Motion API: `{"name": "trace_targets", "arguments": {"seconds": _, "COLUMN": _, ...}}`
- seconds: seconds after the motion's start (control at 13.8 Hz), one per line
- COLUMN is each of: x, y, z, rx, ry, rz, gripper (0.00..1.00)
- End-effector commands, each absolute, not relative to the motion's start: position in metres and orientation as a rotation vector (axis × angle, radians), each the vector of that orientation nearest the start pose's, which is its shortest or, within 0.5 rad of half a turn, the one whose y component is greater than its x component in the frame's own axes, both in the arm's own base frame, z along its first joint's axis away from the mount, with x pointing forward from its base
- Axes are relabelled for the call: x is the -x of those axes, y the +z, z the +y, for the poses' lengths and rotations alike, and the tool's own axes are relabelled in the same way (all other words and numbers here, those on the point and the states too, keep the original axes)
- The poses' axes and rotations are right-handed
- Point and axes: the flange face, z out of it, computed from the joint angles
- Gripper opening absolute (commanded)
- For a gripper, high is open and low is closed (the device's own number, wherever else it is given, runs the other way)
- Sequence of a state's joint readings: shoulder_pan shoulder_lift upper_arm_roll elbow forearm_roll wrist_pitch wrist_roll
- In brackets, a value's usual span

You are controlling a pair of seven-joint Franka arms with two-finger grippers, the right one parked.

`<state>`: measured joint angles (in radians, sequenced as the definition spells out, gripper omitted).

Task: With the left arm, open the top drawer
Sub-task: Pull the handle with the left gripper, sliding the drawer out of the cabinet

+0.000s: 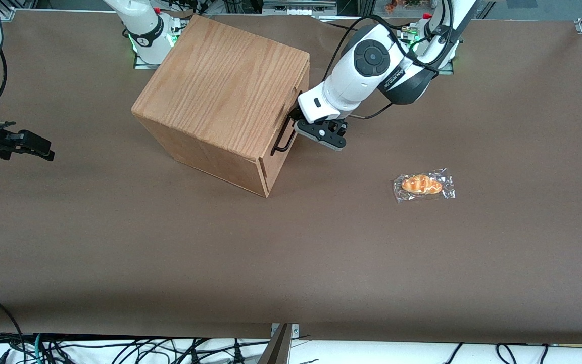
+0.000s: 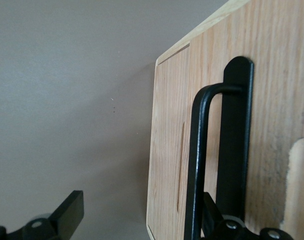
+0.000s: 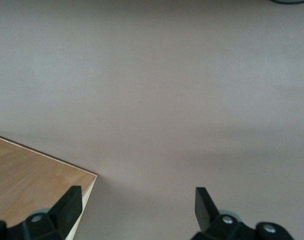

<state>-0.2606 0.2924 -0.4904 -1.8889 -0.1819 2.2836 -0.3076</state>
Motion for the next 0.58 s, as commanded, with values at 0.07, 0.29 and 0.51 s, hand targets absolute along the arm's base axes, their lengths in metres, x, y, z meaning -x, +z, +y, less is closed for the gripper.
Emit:
{"name": "trace_targets", "arguments": {"seconds": 0.07, "x": -0.472, "y": 0.375, "z": -0.408, "rx": 3.344, "ry": 0.019, "rz": 0.556, "gripper": 1.0}}
{"name": "trace_targets", "arguments": {"seconds": 0.29, "x": -0.483, "y": 0.377, "z": -0.391, "rx": 3.323, "ry": 0.016, "rz": 0.526, "gripper": 1.0}}
{"name": "trace_targets", "arguments": {"seconds": 0.51, "x": -0.497, "y": 0.382, "z": -0.37, "rx": 3.317, "ry": 0.012, "rz": 0.517, "gripper": 1.0}}
